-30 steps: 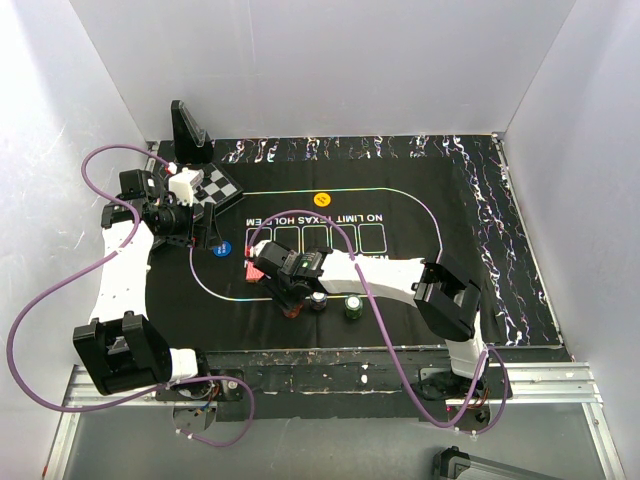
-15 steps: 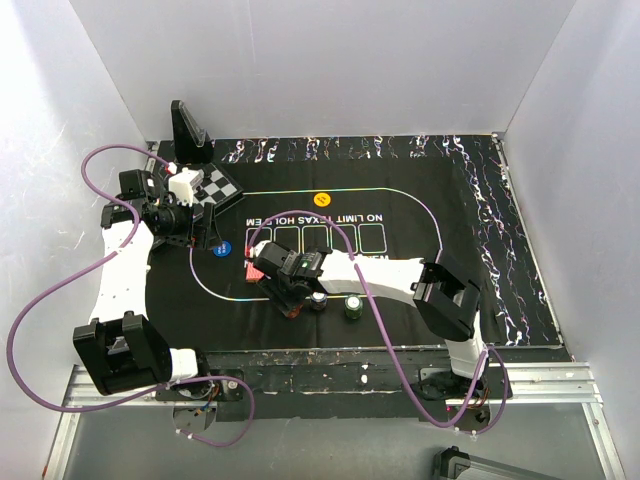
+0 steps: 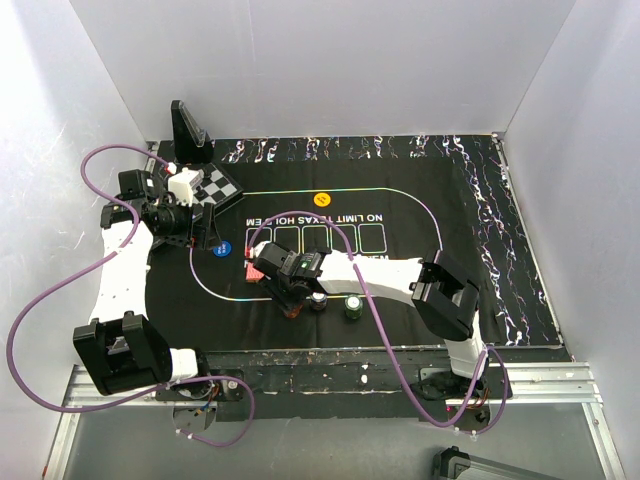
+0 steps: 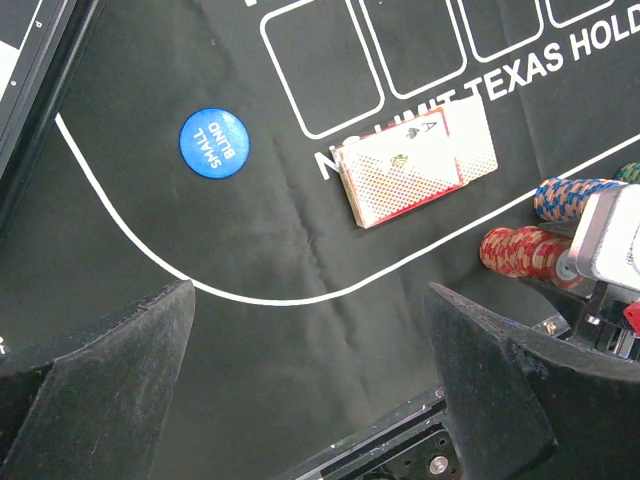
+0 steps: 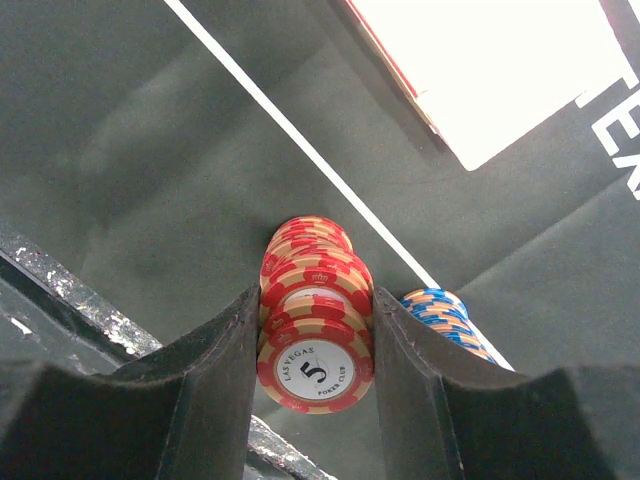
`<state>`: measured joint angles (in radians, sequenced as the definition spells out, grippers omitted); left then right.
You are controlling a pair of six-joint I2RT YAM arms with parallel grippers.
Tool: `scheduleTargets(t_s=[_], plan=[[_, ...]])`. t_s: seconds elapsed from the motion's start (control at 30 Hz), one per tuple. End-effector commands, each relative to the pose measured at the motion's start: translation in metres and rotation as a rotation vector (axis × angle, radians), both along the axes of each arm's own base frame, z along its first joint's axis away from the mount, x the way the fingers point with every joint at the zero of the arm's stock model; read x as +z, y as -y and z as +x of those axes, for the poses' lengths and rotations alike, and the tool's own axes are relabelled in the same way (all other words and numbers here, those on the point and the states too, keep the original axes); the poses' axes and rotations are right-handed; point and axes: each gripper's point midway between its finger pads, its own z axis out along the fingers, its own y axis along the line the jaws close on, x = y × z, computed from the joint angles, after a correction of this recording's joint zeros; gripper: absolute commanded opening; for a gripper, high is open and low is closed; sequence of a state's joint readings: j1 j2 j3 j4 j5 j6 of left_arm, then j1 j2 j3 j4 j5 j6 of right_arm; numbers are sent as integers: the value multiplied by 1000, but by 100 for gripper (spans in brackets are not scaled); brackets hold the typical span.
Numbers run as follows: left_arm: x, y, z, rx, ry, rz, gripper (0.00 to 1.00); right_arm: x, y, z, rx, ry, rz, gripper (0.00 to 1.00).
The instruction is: Distribute texas hold em gaming equipment
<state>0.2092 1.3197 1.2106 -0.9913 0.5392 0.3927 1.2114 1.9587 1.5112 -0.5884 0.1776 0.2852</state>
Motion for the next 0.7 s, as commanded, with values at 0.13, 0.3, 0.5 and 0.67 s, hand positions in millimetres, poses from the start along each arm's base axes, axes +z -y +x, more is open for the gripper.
scheduleTargets(t_s=[0.13, 0.3, 0.5, 0.67], plan=[[14, 1, -4, -12, 46, -7, 98, 8, -8, 4, 6, 20, 20, 17], [17, 0, -2, -5, 53, -23, 98, 41, -14, 15, 6, 66, 72, 1], [30, -10, 12, 57, 81, -93, 98, 84, -41, 37, 26, 97, 153, 1], [36, -34, 27, 141, 72, -187, 98, 91, -78, 63, 48, 103, 172, 1]])
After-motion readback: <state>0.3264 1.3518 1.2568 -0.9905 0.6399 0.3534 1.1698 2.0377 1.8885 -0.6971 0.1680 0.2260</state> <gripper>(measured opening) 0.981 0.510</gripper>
